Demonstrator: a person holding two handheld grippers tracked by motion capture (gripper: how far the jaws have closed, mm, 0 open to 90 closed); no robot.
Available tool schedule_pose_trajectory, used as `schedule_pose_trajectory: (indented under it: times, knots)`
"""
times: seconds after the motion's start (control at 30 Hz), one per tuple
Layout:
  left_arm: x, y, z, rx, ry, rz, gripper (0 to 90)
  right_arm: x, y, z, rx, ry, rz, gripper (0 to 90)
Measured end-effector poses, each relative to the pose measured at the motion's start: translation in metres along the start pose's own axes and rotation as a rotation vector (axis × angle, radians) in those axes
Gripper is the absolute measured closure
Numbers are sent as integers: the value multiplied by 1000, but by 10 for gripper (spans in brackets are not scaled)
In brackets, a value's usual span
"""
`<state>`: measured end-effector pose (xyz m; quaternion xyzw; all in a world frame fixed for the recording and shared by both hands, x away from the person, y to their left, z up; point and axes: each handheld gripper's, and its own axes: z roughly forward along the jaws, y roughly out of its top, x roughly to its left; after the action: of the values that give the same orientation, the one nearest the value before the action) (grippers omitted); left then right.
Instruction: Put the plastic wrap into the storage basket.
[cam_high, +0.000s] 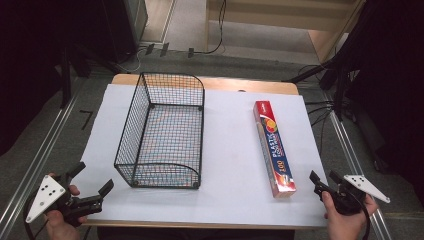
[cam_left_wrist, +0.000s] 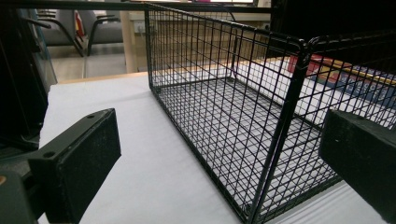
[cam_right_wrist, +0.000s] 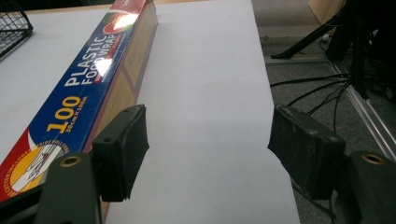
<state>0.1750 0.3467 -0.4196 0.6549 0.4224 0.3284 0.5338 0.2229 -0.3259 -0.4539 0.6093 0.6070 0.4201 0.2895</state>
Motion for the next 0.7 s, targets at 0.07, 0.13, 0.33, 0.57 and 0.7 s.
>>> schedule_pose_trajectory:
  times: [0.07,0.13,0.33,0.57,0.7]
  knots:
    - [0,0,1,3,-2,1,0,1,0,0,6,0,-8,270]
    - [-1,0,1,4,-8,5,0,2,1,-1,8,9,-11,243]
    - [-3,1,1,-2,-14,5,0,17,13,-9,-10,25,-76,174]
    - [-3,-3,3,23,-7,4,0,44,37,-2,25,27,-137,175]
    - [-4,-3,4,30,-6,12,0,54,51,10,89,26,-153,213]
